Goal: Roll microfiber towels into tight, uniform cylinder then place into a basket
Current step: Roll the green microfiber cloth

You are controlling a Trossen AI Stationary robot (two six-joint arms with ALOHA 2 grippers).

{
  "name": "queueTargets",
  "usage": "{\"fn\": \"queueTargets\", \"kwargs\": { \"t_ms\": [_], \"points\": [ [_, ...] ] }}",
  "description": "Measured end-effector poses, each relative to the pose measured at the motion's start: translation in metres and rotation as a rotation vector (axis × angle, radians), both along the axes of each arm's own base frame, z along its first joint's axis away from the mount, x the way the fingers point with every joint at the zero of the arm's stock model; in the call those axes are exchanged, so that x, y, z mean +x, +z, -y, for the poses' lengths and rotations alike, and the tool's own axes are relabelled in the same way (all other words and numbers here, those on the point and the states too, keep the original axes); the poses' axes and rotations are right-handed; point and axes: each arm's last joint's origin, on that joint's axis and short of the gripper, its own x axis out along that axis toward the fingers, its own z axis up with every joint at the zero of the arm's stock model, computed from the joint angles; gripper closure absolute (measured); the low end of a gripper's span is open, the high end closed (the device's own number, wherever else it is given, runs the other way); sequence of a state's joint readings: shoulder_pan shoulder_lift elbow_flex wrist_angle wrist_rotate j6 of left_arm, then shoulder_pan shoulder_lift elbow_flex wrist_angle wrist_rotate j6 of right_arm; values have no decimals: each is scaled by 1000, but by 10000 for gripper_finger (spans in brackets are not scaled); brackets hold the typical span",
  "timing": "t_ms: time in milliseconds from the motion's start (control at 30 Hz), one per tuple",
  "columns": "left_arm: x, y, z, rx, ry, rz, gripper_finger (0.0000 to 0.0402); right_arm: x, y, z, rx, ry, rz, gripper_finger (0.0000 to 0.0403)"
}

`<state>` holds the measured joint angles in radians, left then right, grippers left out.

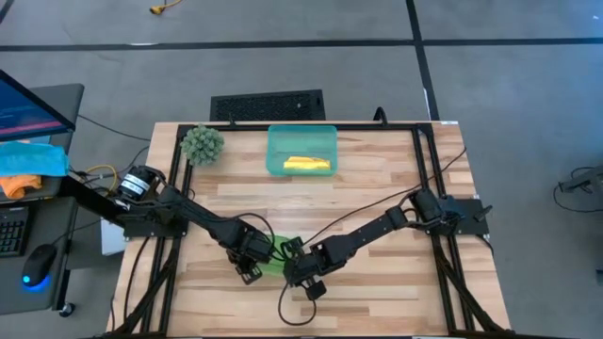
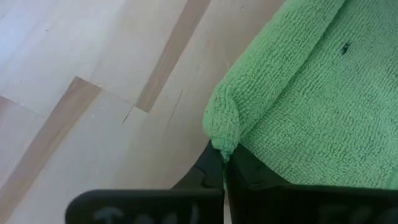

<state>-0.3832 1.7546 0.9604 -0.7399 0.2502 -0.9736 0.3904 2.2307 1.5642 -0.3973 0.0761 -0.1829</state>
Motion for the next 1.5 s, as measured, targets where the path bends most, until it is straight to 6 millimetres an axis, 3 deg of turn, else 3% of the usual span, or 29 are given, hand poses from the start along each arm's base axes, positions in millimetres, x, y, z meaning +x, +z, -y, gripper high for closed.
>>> {"fn": "queueTargets", "kwargs": {
  "t_ms": [300,500,667,800,1000,1233,1500],
  "points": [
    [-9,9,10,56,-122,63,265,0,0,0,15,-30,-6,390],
    [-26,35,22,144,-154,171,264,0,-1,0,16,-32,-7,389],
    [-43,52,42,288,-238,349,264,0,-1,0,16,-32,-9,391],
    [-52,53,64,349,-337,473,264,0,-1,0,16,-33,-9,390],
    [-48,36,85,365,-463,534,264,0,-1,0,16,-32,-9,390],
    [-42,24,75,445,-470,465,264,-1,-1,0,22,-45,-13,388],
    [-33,22,58,497,-411,418,264,-2,-2,0,18,-45,-23,388]
  ]
}}
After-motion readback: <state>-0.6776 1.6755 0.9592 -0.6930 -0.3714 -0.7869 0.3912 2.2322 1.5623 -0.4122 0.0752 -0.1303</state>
